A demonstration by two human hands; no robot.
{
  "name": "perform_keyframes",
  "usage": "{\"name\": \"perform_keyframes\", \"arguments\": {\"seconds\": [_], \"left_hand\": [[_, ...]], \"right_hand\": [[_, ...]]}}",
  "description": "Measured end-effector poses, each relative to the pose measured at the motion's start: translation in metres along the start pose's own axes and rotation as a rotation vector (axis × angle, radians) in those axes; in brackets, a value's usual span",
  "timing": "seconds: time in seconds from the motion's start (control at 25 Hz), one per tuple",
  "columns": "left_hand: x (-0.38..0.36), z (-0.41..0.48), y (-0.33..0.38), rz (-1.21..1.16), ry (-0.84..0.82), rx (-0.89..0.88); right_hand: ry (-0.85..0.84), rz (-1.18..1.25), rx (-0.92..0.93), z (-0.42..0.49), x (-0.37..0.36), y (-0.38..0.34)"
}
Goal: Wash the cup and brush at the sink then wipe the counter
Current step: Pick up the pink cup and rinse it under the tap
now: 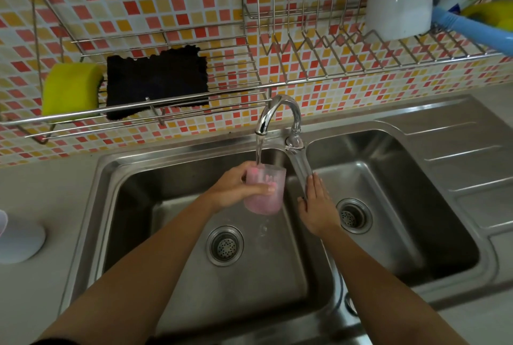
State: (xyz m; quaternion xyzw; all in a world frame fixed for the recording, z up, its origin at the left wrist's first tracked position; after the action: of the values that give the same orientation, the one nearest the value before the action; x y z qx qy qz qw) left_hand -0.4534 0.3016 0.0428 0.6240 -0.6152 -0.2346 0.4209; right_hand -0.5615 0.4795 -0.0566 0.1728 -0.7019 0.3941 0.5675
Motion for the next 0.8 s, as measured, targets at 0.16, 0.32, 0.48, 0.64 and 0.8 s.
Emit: {"name": "perform_keyframes", "arguments": {"seconds": [0.16, 0.32, 0.48, 0.64, 0.8], "left_hand": [[0.016, -0.002, 0.002, 0.461, 0.289, -0.02], [0.018, -0.003, 0.009, 0.517, 0.409, -0.097], [0.013, -0.002, 0.007, 0.238, 0.307, -0.15], [0.008, 0.003, 0.0, 0.003, 0.179, -0.124], [0.014, 0.007, -0.002, -0.124, 0.09, -0.09]], "right_hand": [[0.017, 0.018, -0.01, -0.001, 0.001, -0.002], [0.027, 0.048, -0.034, 0.0, 0.0, -0.002], [0.057, 0.103, -0.041, 0.0, -0.001, 0.0], [0.227, 0.244, -0.087, 0.018, 0.015, 0.004], [0.226, 0.307, 0.103, 0.061, 0.048, -0.012]]}}
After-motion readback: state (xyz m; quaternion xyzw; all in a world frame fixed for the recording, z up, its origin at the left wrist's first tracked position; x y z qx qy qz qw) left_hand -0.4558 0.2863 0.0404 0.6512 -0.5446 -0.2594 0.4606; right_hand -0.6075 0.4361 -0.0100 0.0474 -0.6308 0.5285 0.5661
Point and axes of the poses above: each hand's wrist, its own z-axis towards the middle knuckle, its own x-axis out of the back of the hand, y = z × x, the point moved 5 cm from there along z, towards the middle knuckle, and after that the axes turned 12 degrees about x, right-handed, at the moved point
